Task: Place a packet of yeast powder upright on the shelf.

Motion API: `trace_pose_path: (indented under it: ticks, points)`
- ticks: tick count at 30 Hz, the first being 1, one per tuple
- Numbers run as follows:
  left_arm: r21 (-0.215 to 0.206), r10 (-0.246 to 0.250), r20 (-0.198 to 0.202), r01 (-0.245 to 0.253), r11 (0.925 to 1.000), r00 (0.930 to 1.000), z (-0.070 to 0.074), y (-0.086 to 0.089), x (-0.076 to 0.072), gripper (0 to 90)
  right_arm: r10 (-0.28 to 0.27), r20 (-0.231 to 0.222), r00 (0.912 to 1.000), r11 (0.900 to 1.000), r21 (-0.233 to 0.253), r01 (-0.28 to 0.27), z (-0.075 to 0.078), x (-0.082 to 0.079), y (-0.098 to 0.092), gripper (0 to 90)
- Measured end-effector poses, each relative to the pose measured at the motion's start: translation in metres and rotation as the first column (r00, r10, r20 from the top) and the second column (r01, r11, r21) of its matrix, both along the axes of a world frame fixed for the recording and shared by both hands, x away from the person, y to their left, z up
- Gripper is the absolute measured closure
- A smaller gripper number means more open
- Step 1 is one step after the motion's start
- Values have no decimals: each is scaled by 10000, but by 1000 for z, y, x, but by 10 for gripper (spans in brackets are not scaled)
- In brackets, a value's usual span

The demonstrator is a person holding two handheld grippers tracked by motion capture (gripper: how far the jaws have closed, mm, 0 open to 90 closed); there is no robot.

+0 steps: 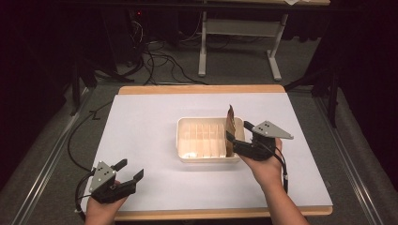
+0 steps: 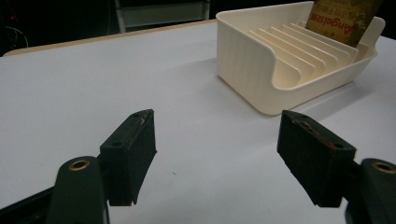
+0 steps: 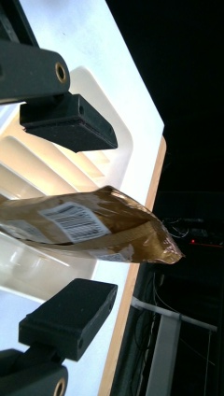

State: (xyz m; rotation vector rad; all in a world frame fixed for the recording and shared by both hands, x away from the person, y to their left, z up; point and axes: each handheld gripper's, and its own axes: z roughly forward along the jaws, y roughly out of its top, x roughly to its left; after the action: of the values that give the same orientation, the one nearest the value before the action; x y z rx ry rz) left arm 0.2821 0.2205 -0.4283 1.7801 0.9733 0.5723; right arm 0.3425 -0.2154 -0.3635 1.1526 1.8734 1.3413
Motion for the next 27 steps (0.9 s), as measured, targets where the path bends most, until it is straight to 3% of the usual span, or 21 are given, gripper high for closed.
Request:
trace_pose_path:
  ticks: [15,27]
  points:
    - [50,90,-51,-89,9999,9999,-1,0,1,282,99,37,9999,9997,-211,-98,-8,-32,-28,257]
    - [165,155,-129,-152,9997,9998,-3,-1,2,281,-682,-260,9973,9974,-264,675,-28,-57,-73,257]
